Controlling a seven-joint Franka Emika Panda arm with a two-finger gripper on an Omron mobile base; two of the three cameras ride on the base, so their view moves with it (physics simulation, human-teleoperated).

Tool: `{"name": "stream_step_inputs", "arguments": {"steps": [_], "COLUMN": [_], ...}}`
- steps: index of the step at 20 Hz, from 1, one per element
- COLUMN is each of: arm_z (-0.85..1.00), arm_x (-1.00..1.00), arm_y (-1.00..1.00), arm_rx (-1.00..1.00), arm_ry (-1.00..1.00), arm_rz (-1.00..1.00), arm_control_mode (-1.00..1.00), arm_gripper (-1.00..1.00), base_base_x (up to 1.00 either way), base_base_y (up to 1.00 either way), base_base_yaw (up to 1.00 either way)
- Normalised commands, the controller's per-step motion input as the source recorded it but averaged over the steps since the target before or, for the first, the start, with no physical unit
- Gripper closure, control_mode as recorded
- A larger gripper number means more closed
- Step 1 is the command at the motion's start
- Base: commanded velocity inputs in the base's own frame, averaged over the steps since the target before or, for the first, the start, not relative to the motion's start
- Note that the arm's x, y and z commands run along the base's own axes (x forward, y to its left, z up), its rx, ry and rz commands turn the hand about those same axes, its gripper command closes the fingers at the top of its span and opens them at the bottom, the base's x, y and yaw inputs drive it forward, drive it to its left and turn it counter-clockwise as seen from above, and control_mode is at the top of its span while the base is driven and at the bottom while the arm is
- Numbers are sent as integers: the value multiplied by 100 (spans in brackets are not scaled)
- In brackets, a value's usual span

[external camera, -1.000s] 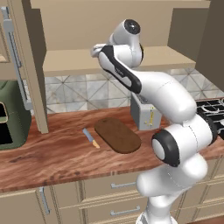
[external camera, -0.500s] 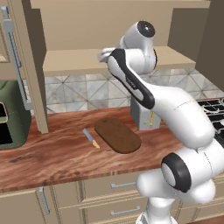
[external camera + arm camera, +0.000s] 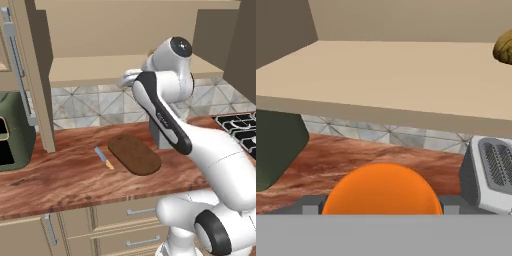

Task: Pick the bread, place it on the cutting board, pick the jam, place it on the counter, and close the cabinet.

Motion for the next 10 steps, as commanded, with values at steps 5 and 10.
{"name": "stream_step_inputs", "arguments": {"steps": [5,10], "arm_z": [-57,-66], "arm_x": [-29,0], "arm_y": [0,-6], "arm_rx": [0,0], "arm_ry": [3,0], "arm_rz": [0,0], "arm_control_mode": [-100,-100], "arm_gripper": [100,100], "base_base_x": [0,0], "base_base_y": [0,0], "base_base_yaw": [0,0]}}
